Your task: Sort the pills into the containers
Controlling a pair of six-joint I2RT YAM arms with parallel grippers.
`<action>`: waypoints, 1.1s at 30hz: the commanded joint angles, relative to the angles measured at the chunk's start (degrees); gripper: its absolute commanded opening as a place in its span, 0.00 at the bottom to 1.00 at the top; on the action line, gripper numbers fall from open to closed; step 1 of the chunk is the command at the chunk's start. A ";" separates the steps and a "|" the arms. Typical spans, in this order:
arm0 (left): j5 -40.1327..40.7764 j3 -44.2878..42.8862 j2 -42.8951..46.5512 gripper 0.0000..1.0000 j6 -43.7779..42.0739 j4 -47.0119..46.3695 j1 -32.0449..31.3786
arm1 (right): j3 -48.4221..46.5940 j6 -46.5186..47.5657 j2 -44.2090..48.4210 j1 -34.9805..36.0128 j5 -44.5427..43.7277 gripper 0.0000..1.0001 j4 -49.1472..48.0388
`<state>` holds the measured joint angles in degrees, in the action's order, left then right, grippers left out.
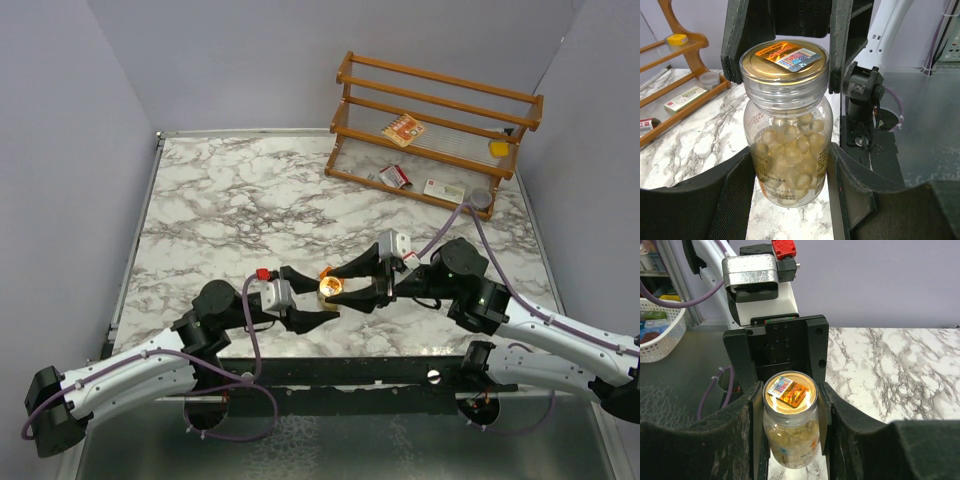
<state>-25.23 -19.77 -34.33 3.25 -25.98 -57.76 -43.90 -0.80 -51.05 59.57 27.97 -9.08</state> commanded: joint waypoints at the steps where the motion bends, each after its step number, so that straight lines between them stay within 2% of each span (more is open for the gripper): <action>1: 1.86 -5.21 0.84 0.00 -0.84 -6.91 -0.25 | 0.26 2.20 -1.88 -0.03 -5.46 0.01 6.38; 18: 12.27 -8.87 -0.52 0.00 -2.07 -5.86 -0.25 | 2.91 1.99 -6.11 -0.07 -22.80 0.01 4.51; 33: 19.63 -12.70 -8.20 0.00 -4.53 -10.97 -0.33 | 3.48 4.84 -11.92 -0.01 -34.43 0.01 -0.81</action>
<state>-2.00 -26.70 -43.44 1.13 -21.28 -56.73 -42.78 1.52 -58.70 60.01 2.02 -19.20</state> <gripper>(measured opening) 0.535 0.412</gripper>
